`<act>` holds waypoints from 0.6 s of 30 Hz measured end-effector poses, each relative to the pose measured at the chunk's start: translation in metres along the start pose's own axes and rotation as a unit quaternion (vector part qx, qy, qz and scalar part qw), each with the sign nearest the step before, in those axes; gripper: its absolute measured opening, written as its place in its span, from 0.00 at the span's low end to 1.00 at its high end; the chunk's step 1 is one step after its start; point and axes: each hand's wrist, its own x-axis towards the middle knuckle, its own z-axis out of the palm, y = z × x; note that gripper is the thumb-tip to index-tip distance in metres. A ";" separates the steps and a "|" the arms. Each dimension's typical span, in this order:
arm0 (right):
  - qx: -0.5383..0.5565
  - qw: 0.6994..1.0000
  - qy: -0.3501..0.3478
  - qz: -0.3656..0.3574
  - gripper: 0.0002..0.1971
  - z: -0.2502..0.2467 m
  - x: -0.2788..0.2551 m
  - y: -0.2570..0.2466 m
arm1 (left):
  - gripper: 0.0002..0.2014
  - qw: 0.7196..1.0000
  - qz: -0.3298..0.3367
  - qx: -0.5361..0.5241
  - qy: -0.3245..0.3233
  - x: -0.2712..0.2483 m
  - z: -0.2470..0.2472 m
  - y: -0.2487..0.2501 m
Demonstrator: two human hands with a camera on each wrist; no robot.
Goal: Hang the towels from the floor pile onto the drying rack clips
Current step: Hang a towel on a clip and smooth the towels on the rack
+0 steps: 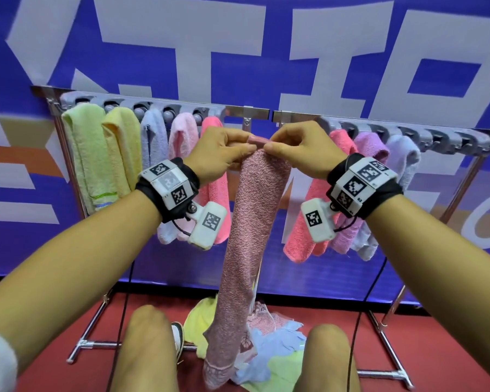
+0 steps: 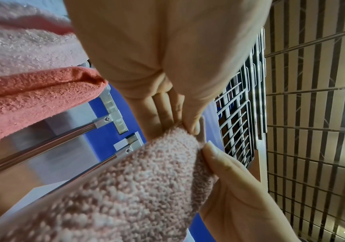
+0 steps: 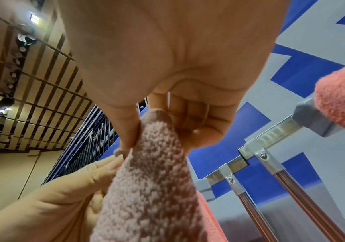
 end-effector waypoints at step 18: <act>-0.047 0.998 0.042 -0.032 0.11 -0.028 -0.002 -0.008 | 0.08 0.997 0.004 -0.062 0.036 0.025 0.033 0.013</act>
